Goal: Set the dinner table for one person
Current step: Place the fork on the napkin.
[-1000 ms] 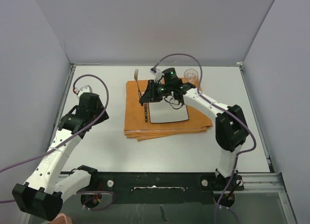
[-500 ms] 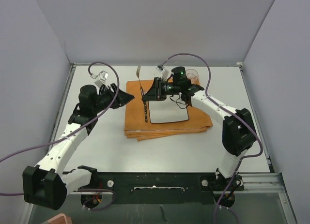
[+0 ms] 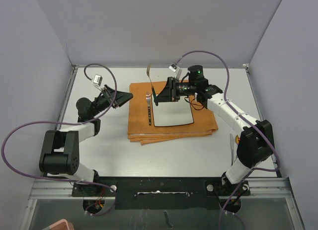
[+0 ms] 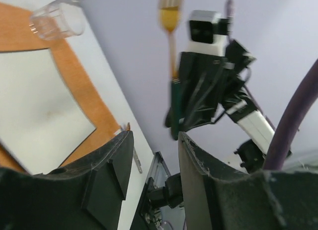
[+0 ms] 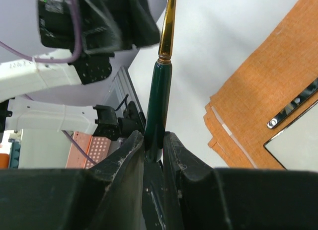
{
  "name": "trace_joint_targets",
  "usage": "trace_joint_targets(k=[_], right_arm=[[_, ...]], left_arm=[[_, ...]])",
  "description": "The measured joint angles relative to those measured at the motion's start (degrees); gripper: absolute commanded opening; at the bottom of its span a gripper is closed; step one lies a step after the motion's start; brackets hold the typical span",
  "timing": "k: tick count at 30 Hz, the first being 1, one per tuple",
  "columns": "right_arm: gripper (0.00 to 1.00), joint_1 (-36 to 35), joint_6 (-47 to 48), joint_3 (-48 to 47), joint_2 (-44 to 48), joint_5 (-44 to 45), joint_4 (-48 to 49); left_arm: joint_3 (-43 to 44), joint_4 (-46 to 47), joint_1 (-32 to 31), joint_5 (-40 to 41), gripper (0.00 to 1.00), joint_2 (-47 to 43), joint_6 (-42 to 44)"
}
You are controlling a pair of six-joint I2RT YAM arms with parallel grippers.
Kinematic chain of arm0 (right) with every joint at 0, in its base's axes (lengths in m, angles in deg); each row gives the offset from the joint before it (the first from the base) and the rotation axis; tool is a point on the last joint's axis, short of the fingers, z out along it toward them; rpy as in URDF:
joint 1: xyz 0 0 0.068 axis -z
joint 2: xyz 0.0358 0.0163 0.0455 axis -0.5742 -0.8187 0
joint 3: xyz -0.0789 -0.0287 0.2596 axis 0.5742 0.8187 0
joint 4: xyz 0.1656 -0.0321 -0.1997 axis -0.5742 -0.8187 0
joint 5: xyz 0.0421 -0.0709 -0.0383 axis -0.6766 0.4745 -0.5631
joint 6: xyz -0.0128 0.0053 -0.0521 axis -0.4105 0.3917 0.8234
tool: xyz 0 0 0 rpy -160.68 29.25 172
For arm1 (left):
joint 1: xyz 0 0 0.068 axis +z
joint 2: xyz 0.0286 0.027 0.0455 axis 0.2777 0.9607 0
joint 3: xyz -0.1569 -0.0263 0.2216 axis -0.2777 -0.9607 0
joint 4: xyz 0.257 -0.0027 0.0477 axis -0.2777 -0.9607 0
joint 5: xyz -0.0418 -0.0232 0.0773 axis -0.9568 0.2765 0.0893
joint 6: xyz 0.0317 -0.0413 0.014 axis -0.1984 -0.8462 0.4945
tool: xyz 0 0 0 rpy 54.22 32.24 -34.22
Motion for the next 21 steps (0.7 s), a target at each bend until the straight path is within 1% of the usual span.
trace_joint_targets(k=[2,4,8,14,21], right_arm=[[0.00,0.0,0.7,0.5,0.0,-0.6,-1.4],[0.00,0.0,1.4,0.6,0.0,-1.1,-2.7],[0.00,-0.4,2.0,0.7,0.0,-1.4,-3.2],[0.00,-1.8,2.1,0.4,-0.2,-1.6,-3.5],[0.00,-3.8,2.0,-2.2,-2.2,-1.8,-3.5]], left_arm=[[2.6,4.0,-0.5,-1.6,0.40,0.0,-2.6],[6.4,6.1,-1.2,-2.9,0.40,0.0,-3.9],[11.3,6.8,-2.6,-4.0,0.40,-0.1,-5.2],[10.7,6.8,-4.0,-4.9,0.40,0.0,-5.7],[9.1,6.8,-5.1,-5.3,0.40,0.3,-6.1]])
